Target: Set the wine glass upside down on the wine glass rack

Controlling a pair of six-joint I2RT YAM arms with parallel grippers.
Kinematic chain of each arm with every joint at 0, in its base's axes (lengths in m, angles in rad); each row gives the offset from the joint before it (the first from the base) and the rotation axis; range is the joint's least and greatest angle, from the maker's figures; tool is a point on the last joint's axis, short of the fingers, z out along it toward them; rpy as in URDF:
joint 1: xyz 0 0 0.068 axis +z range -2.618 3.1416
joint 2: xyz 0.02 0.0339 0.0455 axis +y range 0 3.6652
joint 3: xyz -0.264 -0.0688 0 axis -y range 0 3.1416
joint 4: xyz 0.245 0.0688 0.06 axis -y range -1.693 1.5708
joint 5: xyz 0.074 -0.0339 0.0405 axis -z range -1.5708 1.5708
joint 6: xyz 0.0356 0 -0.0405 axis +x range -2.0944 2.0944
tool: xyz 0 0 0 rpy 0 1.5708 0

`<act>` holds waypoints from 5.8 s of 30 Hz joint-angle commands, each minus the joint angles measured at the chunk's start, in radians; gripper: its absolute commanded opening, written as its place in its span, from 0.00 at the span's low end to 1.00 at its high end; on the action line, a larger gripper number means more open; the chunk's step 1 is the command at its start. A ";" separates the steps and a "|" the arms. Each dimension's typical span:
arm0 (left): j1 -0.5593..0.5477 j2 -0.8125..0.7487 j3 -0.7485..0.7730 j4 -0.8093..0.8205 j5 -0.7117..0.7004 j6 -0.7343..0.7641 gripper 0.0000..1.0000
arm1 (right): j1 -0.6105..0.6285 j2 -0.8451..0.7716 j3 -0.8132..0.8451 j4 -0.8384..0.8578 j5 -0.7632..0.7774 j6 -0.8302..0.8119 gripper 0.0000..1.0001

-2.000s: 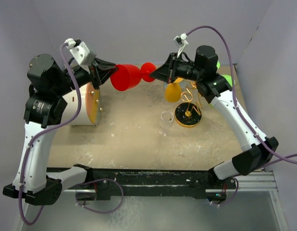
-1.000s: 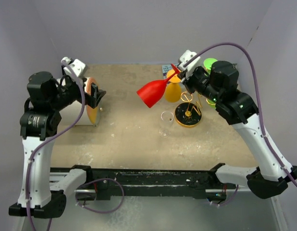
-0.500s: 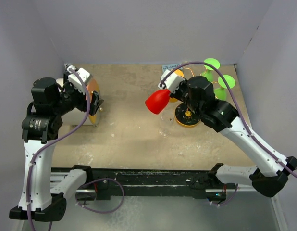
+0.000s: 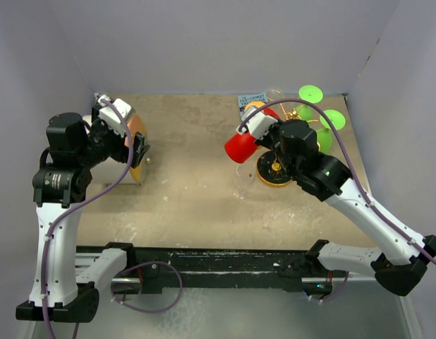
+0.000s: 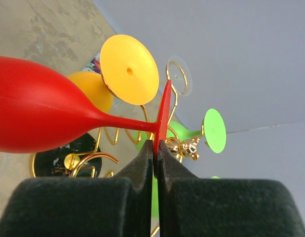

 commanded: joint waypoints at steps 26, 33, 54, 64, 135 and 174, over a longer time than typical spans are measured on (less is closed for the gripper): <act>0.021 -0.020 -0.018 0.031 0.061 0.011 0.99 | -0.024 -0.053 -0.063 0.093 0.134 -0.161 0.00; 0.021 -0.021 -0.018 0.030 0.065 0.013 0.99 | -0.040 -0.068 -0.075 0.079 0.138 -0.208 0.00; 0.024 -0.021 -0.023 0.029 0.067 0.018 0.99 | -0.043 -0.130 -0.113 -0.012 0.016 -0.362 0.00; 0.027 -0.022 -0.025 0.028 0.072 0.019 0.99 | -0.042 -0.145 -0.114 -0.063 -0.042 -0.406 0.00; 0.032 -0.030 -0.020 0.014 0.086 0.027 0.99 | -0.042 -0.148 -0.030 -0.315 -0.255 -0.615 0.00; 0.032 0.030 -0.015 0.037 0.125 0.015 0.99 | -0.049 -0.205 0.002 -0.397 -0.319 -0.499 0.42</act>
